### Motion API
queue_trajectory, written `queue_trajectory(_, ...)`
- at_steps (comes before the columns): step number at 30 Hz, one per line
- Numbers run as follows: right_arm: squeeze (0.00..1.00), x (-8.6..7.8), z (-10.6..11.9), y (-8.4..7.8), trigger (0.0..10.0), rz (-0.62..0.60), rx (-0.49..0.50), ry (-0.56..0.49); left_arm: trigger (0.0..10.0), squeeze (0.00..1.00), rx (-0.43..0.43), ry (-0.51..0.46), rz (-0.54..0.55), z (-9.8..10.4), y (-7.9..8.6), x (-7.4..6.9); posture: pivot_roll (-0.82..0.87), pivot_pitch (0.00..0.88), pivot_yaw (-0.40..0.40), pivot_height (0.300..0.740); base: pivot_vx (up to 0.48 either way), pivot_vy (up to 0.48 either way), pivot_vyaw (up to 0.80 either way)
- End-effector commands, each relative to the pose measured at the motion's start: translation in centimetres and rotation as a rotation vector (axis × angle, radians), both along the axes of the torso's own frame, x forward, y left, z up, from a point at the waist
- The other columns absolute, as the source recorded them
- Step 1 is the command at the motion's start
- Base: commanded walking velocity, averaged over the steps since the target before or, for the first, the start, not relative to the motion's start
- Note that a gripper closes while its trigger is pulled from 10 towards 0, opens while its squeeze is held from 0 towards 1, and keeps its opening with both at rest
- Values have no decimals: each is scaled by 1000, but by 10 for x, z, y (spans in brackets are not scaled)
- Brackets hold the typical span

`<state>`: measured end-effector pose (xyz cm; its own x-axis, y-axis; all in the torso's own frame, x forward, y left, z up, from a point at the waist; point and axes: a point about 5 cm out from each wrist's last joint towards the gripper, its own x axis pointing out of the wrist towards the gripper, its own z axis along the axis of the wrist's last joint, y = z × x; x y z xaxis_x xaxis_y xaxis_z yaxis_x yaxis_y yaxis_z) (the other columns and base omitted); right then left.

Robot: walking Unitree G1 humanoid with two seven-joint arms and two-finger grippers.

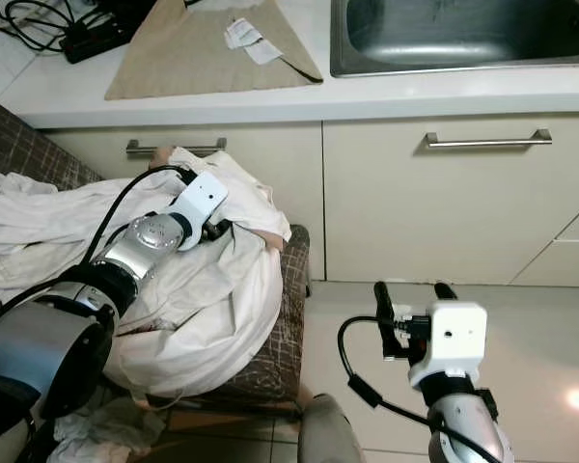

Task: Clothes washing

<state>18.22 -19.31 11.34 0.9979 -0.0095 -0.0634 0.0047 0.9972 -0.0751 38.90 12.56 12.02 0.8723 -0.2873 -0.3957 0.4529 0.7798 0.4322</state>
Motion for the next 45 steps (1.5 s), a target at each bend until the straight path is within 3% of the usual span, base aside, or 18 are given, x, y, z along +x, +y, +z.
queue_trajectory(1, 0, 0, -4, 0, 10000, -6, 9, 24, 0, 0, -22, -19, 23, 1, 5, 0, -593, 119, 164, 719, 0, 0, 0)
queue_trajectory(4, 0, 3, -5, 0, 10000, 2, 12, 22, 0, 0, -31, 0, 21, -4, 4, -2, -587, 112, 163, 719, 0, 0, 0)
queue_trajectory(6, 0, 9, -11, 12, 10000, 72, 205, 106, 0, 0, -81, 48, 65, -8, 3, -3, -577, 92, 161, 719, 0, 0, 0)
queue_trajectory(8, 0, 15, -5, 20, 10000, 132, 259, 87, 0, 0, -105, 57, 77, -6, 2, -2, -576, 84, 165, 719, 0, 0, 0)
queue_trajectory(9, 0, 15, -5, 20, 10000, 132, 259, 87, 0, 0, -105, 57, 77, -6, 2, -2, -576, 84, 165, 719, 0, 0, 0)
queue_trajectory(11, 0, 26, 3, 16, 10000, 142, 126, 35, 0, 0, -156, 32, 107, 5, -1, 3, -573, 62, 159, 719, 0, 0, 0)
queue_trajectory(14, 0, 33, 2, 10, 10000, 130, 78, 15, 0, 0, -221, 20, 157, 15, -1, 8, -573, 52, 156, 719, 0, 0, 0)
queue_trajectory(32, 0, 55, 0, 10, 10000, 165, 75, 20, 0, 0, -423, -33, 159, 44, -7, 18, -543, 0, 121, 719, 0, 0, 0)
queue_trajectory(39, 0, 66, -2, 14, 10000, 186, 72, 19, 0, 0, -419, -101, 116, 60, -3, 23, -490, 0, 102, 719, 0, 0, 0)
queue_trajectory(45, 0, 83, -6, 25, 10000, 225, 95, 21, 0, 0, -474, -183, 117, 81, 11, 27, -392, 0, 85, 719, 0, 0, 0)
